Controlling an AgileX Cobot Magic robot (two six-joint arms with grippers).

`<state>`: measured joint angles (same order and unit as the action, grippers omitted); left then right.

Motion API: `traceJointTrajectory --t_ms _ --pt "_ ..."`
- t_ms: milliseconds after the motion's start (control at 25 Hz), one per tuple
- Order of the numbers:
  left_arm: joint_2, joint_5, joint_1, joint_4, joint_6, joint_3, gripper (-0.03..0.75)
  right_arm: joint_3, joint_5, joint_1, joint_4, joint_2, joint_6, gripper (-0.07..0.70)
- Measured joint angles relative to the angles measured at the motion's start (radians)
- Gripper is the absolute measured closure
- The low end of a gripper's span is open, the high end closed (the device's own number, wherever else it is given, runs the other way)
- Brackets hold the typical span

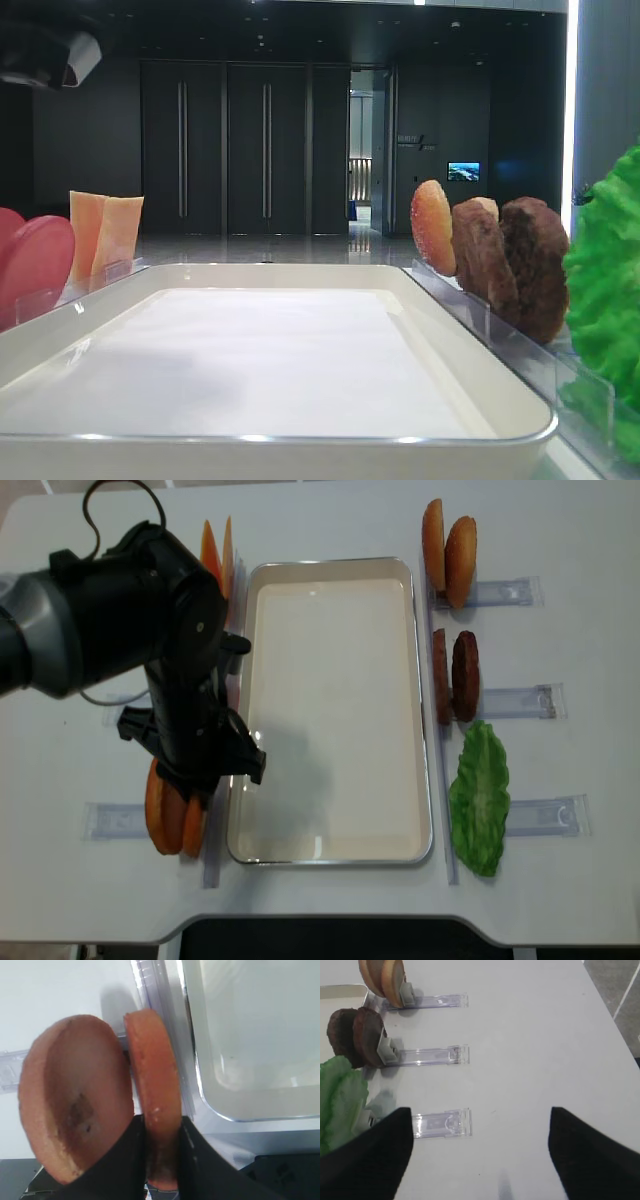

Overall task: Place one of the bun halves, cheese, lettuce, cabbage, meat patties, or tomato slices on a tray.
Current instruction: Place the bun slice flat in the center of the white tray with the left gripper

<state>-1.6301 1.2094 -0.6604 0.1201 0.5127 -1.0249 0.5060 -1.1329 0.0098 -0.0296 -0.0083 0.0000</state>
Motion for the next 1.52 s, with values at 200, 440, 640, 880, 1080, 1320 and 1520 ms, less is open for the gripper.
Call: traceJointTrajectory --t_ms 200,440,640,880,1080,1320,1520 --pt "0.042 0.004 0.0 -0.021 -0.003 0.0 0.589 0.0 0.0 0.0 0.0 0.0 0.0 0.1" --pt "0.125 0.0 0.005 -0.049 -0.014 0.063 0.591 0.0 0.0 0.0 0.0 0.0 0.0 0.1" --pt "0.218 0.001 0.038 -0.06 -0.014 0.096 0.592 0.0 0.0 0.0 0.0 0.0 0.0 0.1" --pt "0.305 0.004 0.081 -0.063 -0.014 0.098 0.592 0.0 0.0 0.0 0.0 0.0 0.0 0.1" --pt "0.339 0.005 0.119 -0.085 -0.014 0.098 0.595 0.0 0.0 0.0 0.0 0.0 0.0 0.1" --pt "0.35 0.003 0.188 -0.203 -0.074 0.071 0.595 0.0 0.0 0.0 0.0 0.0 0.0 0.1" --pt "0.351 -0.107 0.206 -0.394 -0.175 0.07 0.595 0.0 0.0 0.0 0.0 0.0 0.0 0.1"
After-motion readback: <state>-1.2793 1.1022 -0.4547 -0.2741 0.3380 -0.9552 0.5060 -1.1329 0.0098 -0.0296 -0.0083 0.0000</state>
